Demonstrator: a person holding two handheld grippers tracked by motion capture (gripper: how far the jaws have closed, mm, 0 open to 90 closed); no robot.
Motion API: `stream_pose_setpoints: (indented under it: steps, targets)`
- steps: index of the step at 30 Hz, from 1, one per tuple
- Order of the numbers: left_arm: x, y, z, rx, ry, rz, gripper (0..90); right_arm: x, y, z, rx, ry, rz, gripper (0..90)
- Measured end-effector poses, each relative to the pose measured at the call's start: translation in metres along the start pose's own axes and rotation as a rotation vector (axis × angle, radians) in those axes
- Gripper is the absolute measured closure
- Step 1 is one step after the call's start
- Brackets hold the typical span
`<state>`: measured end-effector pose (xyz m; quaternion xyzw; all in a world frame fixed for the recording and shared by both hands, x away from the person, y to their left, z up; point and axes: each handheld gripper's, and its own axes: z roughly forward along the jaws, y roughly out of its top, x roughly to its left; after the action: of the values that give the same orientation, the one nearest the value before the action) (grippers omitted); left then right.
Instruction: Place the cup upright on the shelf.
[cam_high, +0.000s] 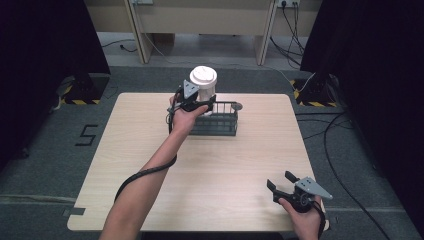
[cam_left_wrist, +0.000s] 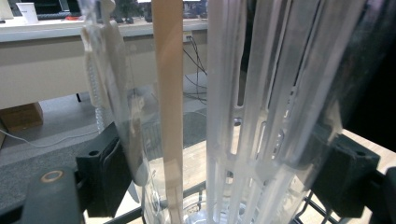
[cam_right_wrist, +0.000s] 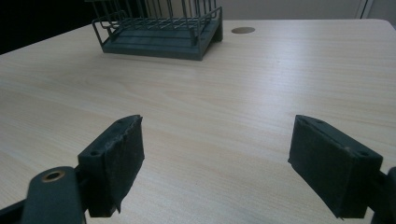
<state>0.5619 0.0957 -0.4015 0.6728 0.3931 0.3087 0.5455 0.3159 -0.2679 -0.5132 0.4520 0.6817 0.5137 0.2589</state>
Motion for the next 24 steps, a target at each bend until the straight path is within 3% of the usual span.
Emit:
stream_pose_setpoints:
  steps: [24]
  targets:
    - [-0.009, -0.029, 0.017, 0.074, 0.039, -0.012, 17.3, 0.000, 0.000, 0.000, 0.002, 0.006, 0.001, 18.3]
